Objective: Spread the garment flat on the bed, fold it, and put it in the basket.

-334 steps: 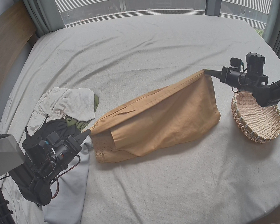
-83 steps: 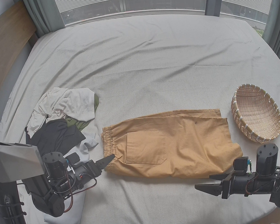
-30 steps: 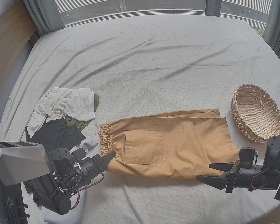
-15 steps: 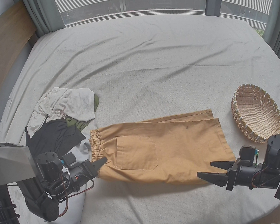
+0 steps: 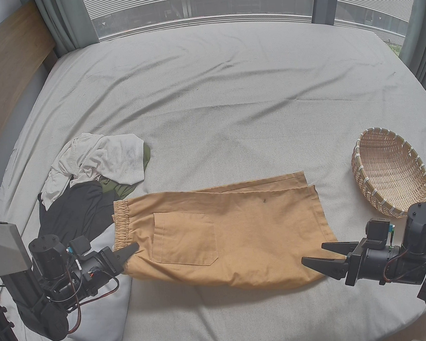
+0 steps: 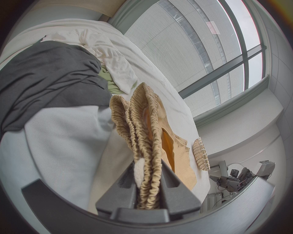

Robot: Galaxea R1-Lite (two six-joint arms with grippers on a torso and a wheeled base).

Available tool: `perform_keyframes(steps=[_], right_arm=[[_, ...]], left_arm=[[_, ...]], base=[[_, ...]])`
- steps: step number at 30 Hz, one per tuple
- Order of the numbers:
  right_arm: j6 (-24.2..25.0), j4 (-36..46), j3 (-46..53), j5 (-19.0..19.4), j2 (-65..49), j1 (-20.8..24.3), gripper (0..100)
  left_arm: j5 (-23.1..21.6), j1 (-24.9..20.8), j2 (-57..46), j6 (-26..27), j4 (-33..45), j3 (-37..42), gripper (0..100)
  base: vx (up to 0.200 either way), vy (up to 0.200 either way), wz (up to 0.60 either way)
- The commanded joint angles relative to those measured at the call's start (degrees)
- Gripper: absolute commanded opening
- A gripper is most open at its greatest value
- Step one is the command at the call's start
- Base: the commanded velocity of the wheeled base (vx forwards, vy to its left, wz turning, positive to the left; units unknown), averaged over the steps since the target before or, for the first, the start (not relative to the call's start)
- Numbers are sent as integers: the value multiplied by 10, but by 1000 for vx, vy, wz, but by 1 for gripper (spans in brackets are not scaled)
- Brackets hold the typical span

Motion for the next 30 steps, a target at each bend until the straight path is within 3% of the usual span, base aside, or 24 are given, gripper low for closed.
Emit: perform_keyframes(steps=[1,16,30], right_arm=[[0,0,0,6,1,-10,100],[0,0,-4,7,0,-11,100],[0,0,-8,7,-3,-24,100]], left_arm=[[-5,20,-10,2,-1,13,0],[-37,56,-9,25,-1,25,0],[-31,-16,-10,23,-1,-22,0]], base=[[0,0,0],[0,0,0],[0,0,0]])
